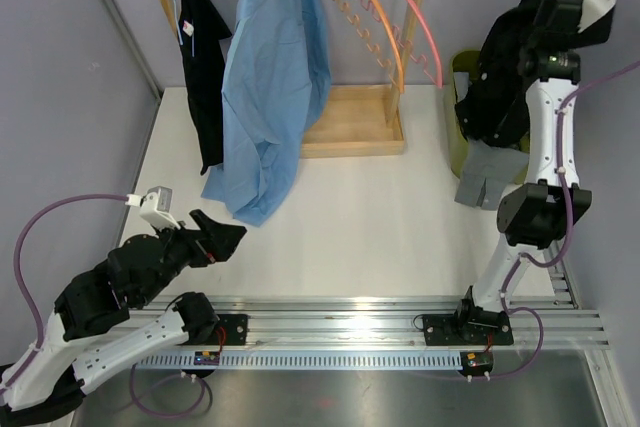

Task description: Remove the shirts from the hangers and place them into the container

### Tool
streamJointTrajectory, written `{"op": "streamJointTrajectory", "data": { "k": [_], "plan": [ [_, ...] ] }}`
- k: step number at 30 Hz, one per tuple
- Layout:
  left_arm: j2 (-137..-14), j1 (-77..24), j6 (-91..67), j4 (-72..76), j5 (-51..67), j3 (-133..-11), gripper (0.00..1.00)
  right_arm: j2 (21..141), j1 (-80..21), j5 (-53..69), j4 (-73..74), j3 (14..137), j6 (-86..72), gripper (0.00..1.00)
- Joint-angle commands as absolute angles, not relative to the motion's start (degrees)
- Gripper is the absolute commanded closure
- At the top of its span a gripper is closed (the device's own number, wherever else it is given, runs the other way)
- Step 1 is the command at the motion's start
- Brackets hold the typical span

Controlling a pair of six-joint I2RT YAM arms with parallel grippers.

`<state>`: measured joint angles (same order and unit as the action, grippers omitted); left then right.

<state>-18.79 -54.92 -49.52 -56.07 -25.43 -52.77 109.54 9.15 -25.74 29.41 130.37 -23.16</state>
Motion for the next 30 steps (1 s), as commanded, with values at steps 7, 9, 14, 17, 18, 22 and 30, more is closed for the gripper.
{"op": "streamJointTrajectory", "data": {
  "k": [7,9,14,17,18,22,30],
  "plan": [
    [-17.4,-55.1,-49.7,-54.2,-26.4,-50.9,0.01,118.6,9.1,-16.1,40.4,107.3,-32.2,0.96],
    [-17.2,-55.1,-49.7,-54.1,-26.0,-50.7,0.01,120.4,9.1,-15.3,42.7,106.5,-31.8,0.50],
    [-16.8,-55.1,-50.1,-54.9,-25.8,-50.9,0.01,117.3,9.1,-13.5,41.5,105.6,-29.7,0.01],
    [-16.1,-55.1,-50.1,-55.4,-25.9,-51.2,0.01,111.9,9.1,-15.4,40.8,108.0,-28.0,0.01],
    [-15.8,-55.1,-50.1,-55.5,-25.9,-51.2,0.01,110.2,9.1,-16.0,40.3,108.6,-27.3,0.01],
    [-14.7,-55.1,-49.8,-57.1,-26.7,-51.8,0.01,99.4,9.1,-21.5,40.5,112.3,-25.7,0.01],
    [-12.7,-55.1,-49.6,-60.0,-27.9,-54.0,0.01,80.7,9.1,-14.5,35.7,106.6,-21.7,0.01]
  ]
}}
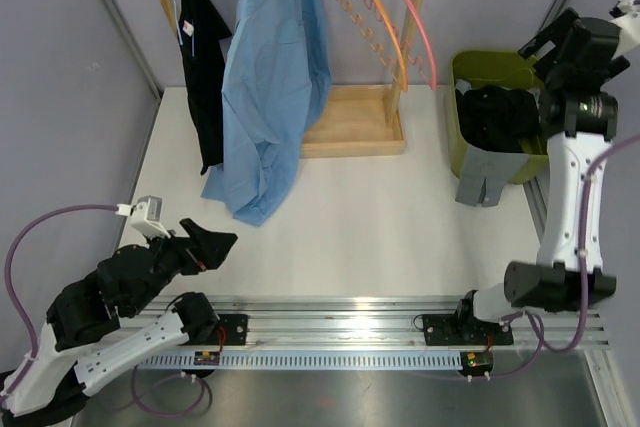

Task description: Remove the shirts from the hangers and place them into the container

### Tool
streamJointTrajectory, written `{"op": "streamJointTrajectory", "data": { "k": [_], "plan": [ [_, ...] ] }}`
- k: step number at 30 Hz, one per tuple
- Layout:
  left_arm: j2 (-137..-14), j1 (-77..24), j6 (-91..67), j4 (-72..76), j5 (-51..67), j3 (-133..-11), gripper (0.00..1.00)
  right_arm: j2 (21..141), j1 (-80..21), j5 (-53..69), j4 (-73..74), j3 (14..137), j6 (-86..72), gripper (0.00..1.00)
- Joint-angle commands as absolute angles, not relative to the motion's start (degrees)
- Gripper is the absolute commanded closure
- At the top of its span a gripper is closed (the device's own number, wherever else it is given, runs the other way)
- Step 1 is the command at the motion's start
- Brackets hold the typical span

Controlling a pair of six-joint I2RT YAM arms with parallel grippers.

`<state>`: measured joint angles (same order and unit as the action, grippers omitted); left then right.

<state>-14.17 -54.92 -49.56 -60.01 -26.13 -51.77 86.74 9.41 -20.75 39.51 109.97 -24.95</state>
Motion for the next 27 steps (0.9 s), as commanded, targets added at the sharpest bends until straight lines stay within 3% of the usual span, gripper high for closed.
{"op": "streamJointTrajectory", "data": {
  "k": [1,3,12,15,21,27],
  "plan": [
    [-12.3,-55.1,-49.7,-60.2,-27.9,-53.9,0.01,75.5,8.9,-10.2,33.9,102.2,-21.0,0.01],
    [-11.4,-55.1,-49.6,-60.3,-27.9,-53.6,0.01,70.4,7.3,1.3,30.7,98.0,-19.4,0.01],
    [-10.7,-55.1,-49.2,-60.6,-27.3,-53.9,0.01,62.1,-23.3,10.6,40.3,99.9,-15.0,0.00],
    [-10.7,-55.1,-47.9,-59.9,-26.8,-54.6,0.01,64.9,-34.2,8.9,41.8,100.7,-13.7,0.00],
    [-13.8,-55.1,-44.5,-58.8,-28.3,-59.7,0.01,77.4,-54.4,-6.1,41.2,105.0,-11.6,0.00],
    [-13.7,-55.1,-45.1,-57.6,-26.5,-57.5,0.01,98.6,-55.9,-14.4,43.2,126.5,-13.2,0.01]
  ]
}}
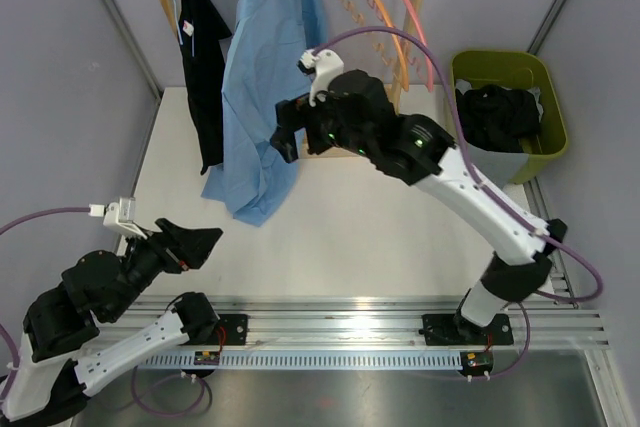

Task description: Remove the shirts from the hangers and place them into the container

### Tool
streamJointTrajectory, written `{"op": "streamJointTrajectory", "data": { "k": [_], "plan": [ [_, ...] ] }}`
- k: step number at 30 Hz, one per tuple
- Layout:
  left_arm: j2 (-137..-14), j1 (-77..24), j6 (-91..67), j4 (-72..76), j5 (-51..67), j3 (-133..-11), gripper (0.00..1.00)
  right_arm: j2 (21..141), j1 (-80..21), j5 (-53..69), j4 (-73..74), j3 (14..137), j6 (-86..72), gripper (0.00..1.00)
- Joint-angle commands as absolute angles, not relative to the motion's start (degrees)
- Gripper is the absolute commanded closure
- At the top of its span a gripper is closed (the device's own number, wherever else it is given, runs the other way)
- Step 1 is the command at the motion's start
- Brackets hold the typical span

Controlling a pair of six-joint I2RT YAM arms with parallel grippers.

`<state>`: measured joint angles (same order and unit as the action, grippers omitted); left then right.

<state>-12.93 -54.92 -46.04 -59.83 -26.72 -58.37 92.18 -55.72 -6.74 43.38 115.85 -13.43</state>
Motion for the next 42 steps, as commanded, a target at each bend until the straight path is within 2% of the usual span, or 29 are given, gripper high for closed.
{"op": "streamJointTrajectory", "data": {
  "k": [1,3,4,6,9,13,17,19,23,27,30,40,42],
  "plan": [
    [-13.4,-55.1,-45.3,-57.5,-26.3,-57.1,0.01,101.5,-55.9,-16.8,44.2,134.4,-13.2,0.00],
    [-12.1,-55.0,-45.8,-57.4,-25.9,-56.4,0.01,107.8,-55.9,-17.5,47.7,143.5,-12.2,0.01],
    [-11.8,-55.1,-45.9,-57.5,-25.7,-56.1,0.01,114.0,-55.9,-17.4,48.8,152.1,-12.1,0.01],
    [-10.6,-55.0,-46.5,-58.1,-25.8,-55.8,0.01,120.2,-55.9,-16.1,48.0,158.9,-12.7,0.01],
    [-9.5,-55.0,-47.1,-58.5,-25.5,-55.0,0.01,121.0,-55.9,-15.1,39.9,155.8,-14.8,0.01],
    [-8.0,-55.0,-47.9,-59.1,-25.2,-53.9,0.01,120.1,-55.9,-7.9,25.9,145.0,-16.8,0.01],
    [-6.1,-54.9,-48.7,-59.2,-24.6,-52.1,0.01,126.4,-55.9,-5.2,21.3,151.9,-17.7,0.00],
    [-5.3,-55.0,-49.4,-59.2,-24.2,-51.5,0.01,130.8,-56.0,-8.0,20.5,157.3,-18.2,0.00],
    [-3.3,-55.0,-50.3,-59.8,-23.9,-50.8,0.01,131.8,-56.2,-20.5,9.5,153.0,-18.3,0.00],
    [-2.6,-55.0,-50.4,-60.6,-23.6,-50.7,0.01,137.2,-56.5,-30.1,9.1,159.8,-16.8,0.01],
    [-2.1,-54.9,-50.4,-61.1,-24.1,-50.6,0.01,136.9,-56.9,-37.9,6.6,158.0,-14.7,0.00],
    [-1.7,-54.9,-51.2,-60.6,-23.7,-48.4,0.01,133.5,-57.0,-47.4,8.4,153.3,-12.6,0.01],
    [-1.4,-55.0,-51.6,-60.4,-23.7,-48.0,0.01,131.6,-57.2,-48.8,9.7,151.3,-12.8,0.09]
  ]
}}
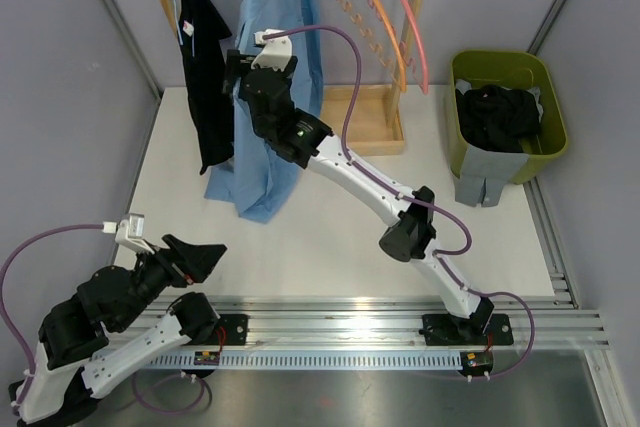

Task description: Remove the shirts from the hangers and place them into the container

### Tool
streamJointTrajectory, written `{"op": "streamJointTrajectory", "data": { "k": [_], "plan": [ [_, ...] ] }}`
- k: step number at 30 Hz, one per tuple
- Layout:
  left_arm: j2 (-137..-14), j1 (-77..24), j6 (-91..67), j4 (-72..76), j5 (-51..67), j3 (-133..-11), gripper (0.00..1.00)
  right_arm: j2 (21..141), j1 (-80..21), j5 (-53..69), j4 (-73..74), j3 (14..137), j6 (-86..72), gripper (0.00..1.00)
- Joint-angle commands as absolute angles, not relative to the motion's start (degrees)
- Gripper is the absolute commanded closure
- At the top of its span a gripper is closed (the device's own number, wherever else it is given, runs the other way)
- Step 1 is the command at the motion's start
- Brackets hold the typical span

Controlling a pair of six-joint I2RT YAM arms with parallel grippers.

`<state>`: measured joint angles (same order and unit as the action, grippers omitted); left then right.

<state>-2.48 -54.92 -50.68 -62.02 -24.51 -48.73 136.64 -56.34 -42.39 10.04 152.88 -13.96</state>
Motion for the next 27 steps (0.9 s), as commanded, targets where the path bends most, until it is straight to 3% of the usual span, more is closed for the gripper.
{"op": "streamJointTrajectory", "data": {
  "k": [1,2,13,17,18,21,22,23,27],
  "plan": [
    [-1.4,-55.0,-51.7,-60.4,-23.7,-47.9,0.01,131.0,-57.2,-49.2,10.7,150.9,-12.9,0.14],
    [-1.4,-55.0,-51.9,-60.2,-23.8,-47.7,0.01,129.7,-57.3,-50.1,12.4,150.0,-13.1,0.23],
    [-1.9,-55.0,-52.3,-59.2,-22.9,-46.8,0.01,124.3,-59.3,-53.4,9.1,145.5,1.4,0.30],
    [-1.5,-55.0,-52.7,-59.4,-22.8,-46.6,0.01,123.9,-59.3,-54.4,8.3,146.9,7.9,0.39],
    [-1.3,-55.0,-52.8,-59.6,-22.9,-46.6,0.01,123.9,-59.2,-54.6,8.3,147.1,8.9,0.45],
    [-1.1,-55.0,-52.8,-60.1,-23.4,-47.1,0.01,122.6,-58.6,-53.3,12.3,147.2,6.2,0.76],
    [-0.9,-55.0,-52.8,-60.5,-23.6,-47.4,0.01,122.3,-58.6,-53.3,14.4,147.1,4.9,0.94],
    [-0.9,-55.0,-52.8,-60.8,-23.9,-47.9,0.01,121.6,-58.3,-53.3,15.2,146.3,3.1,1.00],
    [-0.4,-55.0,-52.8,-62.3,-24.5,-49.0,0.01,119.3,-58.4,-52.6,16.6,143.3,2.0,1.00]
  ]
}}
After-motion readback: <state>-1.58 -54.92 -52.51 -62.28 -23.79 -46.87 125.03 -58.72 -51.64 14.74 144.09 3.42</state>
